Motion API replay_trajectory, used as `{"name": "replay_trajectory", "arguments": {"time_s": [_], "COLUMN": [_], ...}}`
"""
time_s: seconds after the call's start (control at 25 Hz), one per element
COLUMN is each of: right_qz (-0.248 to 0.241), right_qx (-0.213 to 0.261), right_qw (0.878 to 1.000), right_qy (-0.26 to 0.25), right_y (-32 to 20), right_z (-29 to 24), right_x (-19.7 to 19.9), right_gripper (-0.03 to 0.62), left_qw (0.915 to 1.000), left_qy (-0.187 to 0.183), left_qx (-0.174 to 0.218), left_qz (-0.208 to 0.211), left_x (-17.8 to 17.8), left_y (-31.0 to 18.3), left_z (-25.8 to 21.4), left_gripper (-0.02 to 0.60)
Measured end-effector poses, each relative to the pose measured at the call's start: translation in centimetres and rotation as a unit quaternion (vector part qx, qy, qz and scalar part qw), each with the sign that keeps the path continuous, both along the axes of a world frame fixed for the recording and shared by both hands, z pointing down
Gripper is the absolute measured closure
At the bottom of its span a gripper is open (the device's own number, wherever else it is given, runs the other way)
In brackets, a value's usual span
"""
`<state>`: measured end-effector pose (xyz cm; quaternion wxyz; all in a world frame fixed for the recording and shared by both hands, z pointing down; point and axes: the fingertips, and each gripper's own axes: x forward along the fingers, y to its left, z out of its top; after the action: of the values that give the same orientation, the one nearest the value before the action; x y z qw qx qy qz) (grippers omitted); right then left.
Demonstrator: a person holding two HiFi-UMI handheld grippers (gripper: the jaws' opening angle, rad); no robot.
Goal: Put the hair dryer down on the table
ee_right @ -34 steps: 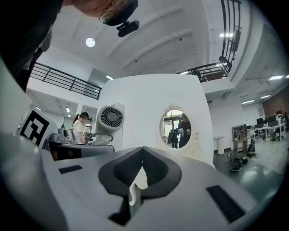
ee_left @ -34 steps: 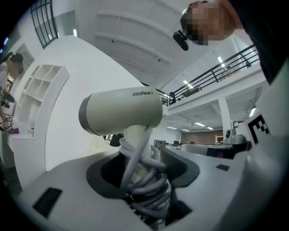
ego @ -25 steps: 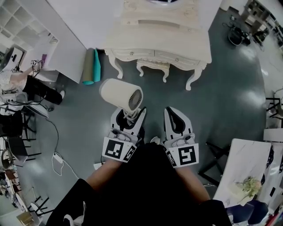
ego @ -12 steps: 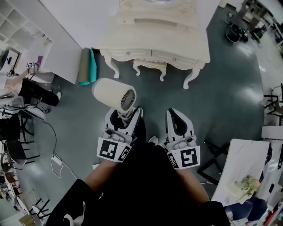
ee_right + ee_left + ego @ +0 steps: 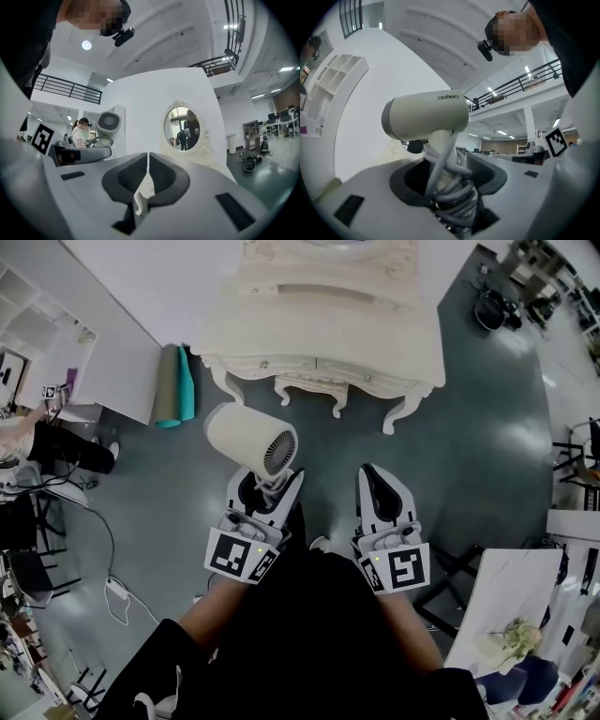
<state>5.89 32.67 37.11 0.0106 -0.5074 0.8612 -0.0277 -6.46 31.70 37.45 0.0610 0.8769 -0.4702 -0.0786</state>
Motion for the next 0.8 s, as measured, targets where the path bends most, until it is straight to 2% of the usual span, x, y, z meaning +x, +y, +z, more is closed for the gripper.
{"name": "replay_trajectory", "arguments": {"time_s": [0.28,0.44,0.6,0.8], "right_qz": [0.011,0.022,0.030,0.040], "right_qx": [-0.009,-0.005,-0.007,-0.023], "right_qw": [1.000,0.999,0.999,0.999], "right_qy": [0.020,0.026,0.022,0.025], "right_y": [-7.0,-10.6,-14.1,-18.6], "right_z": [0.1,-0.6,-1.1,-0.5], "right_x": [-0.5,-1.5,-3.0,-4.8], "right_gripper": [0.576,0.574,0.576,0.574], "left_qw": [0.9998,0.9998,0.9988,0.9979], "left_qy": [0.018,0.013,0.026,0.021], "left_qx": [-0.008,-0.003,0.003,0.007], "left_qz": [0.010,0.016,0.041,0.060], "left_x": [-1.6,-2.9,-4.2,-5.4], "left_y": [-6.9,-10.5,-13.6,-17.8], "left_z": [-0.8,-1.7,-2.3,-2.5], "left_gripper": [0.337,0.337,0.337,0.337]}}
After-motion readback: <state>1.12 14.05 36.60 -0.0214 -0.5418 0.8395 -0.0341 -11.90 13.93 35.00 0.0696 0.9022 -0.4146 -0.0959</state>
